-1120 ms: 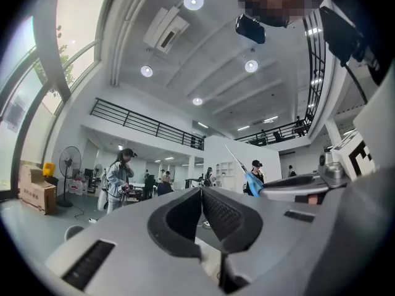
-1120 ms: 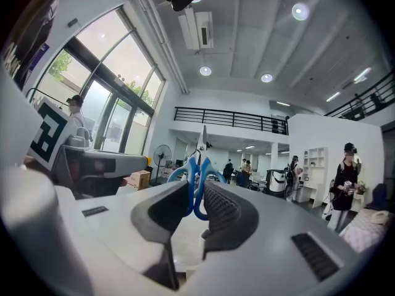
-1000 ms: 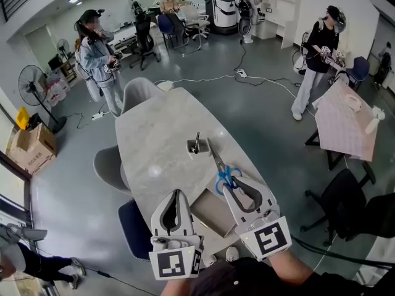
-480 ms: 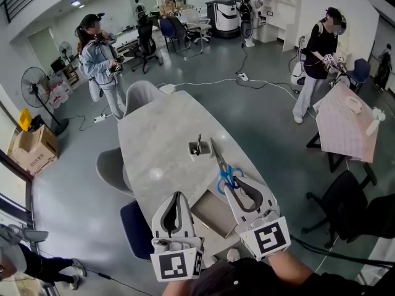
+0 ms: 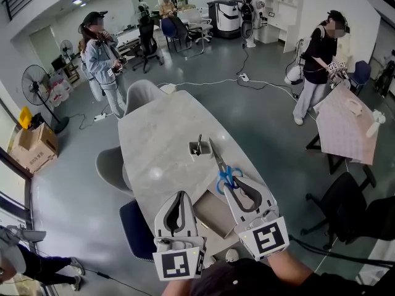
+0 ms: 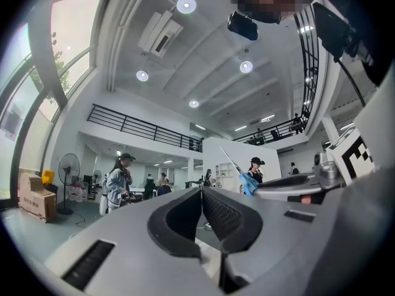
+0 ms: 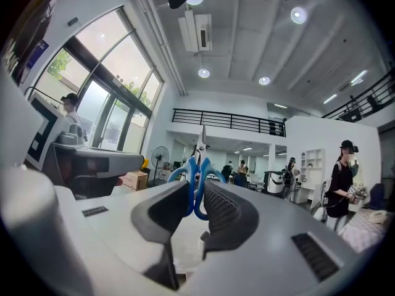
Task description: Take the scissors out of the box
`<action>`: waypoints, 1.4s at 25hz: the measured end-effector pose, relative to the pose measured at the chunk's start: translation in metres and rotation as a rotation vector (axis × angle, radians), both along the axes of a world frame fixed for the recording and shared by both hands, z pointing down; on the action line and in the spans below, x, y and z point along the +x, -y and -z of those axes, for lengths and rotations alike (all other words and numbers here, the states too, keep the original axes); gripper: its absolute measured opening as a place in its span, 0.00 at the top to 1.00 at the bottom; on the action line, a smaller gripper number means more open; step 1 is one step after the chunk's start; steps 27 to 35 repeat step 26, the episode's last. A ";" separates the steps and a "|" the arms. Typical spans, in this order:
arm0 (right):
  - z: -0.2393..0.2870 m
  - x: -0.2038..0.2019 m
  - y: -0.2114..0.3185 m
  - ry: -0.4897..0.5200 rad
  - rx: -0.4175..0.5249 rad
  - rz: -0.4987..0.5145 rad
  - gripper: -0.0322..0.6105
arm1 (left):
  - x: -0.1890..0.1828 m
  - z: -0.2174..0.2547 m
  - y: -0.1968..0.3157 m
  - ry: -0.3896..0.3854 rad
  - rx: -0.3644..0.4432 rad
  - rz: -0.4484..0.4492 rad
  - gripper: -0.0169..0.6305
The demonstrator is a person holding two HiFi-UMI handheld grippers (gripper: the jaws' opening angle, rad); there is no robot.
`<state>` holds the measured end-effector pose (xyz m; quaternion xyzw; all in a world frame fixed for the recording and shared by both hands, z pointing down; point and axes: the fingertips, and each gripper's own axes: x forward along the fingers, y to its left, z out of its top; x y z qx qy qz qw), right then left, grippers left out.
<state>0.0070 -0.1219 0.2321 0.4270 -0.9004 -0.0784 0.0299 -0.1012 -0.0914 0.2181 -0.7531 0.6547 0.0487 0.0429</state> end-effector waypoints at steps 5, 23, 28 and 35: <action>0.003 -0.003 0.003 0.012 0.001 0.007 0.83 | -0.007 0.001 0.002 -0.004 0.000 0.012 0.95; 0.001 -0.002 0.005 0.032 -0.010 0.010 0.83 | -0.010 -0.001 0.005 -0.020 -0.010 0.031 0.95; 0.002 0.001 0.005 0.035 -0.010 0.009 0.83 | -0.007 -0.001 0.005 -0.020 -0.010 0.032 0.95; 0.002 0.001 0.005 0.035 -0.010 0.009 0.83 | -0.007 -0.001 0.005 -0.020 -0.010 0.032 0.95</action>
